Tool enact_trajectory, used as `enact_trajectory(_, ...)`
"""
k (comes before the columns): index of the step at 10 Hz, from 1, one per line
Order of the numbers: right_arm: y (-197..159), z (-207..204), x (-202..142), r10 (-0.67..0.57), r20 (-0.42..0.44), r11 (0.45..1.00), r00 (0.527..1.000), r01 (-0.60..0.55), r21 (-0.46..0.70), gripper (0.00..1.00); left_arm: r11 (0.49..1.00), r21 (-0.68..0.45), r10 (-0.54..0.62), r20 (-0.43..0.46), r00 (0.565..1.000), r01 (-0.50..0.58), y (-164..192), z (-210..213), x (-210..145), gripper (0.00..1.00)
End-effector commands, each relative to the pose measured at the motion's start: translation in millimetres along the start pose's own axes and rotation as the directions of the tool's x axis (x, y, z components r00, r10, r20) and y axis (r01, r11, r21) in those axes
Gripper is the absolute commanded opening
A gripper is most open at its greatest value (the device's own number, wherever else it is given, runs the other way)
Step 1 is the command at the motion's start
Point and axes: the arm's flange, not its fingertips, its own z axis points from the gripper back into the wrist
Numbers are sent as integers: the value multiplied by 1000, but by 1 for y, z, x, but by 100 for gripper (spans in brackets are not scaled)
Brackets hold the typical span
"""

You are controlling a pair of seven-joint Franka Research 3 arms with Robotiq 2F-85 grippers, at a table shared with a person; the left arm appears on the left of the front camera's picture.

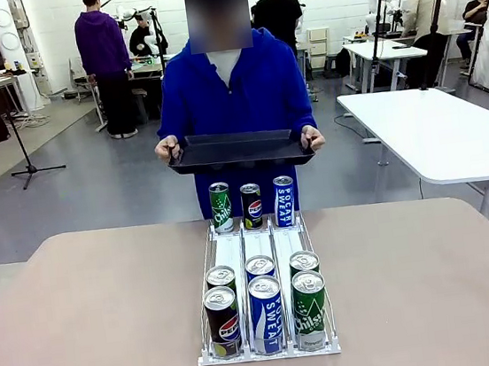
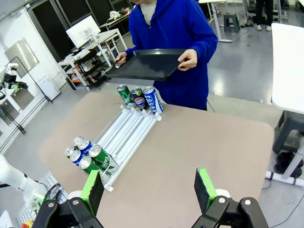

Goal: Retrieve and hand over the desired beverage to the person.
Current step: Pick up a can of the same type that the person held from the Automatic Can Dispenser.

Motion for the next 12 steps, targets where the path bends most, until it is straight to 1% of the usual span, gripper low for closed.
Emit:
enact_trajectory(1, 0, -1, 0, 6, 0, 1000, 1000, -6, 9, 100, 1000, -9, -21, 8, 1000, 22, 2, 3, 2, 100)
enact_trajectory(12, 0, -1, 0, 6, 0, 1000, 1000, -6, 9, 100, 1000, -9, -21, 8, 1000, 22, 2, 3, 2, 100)
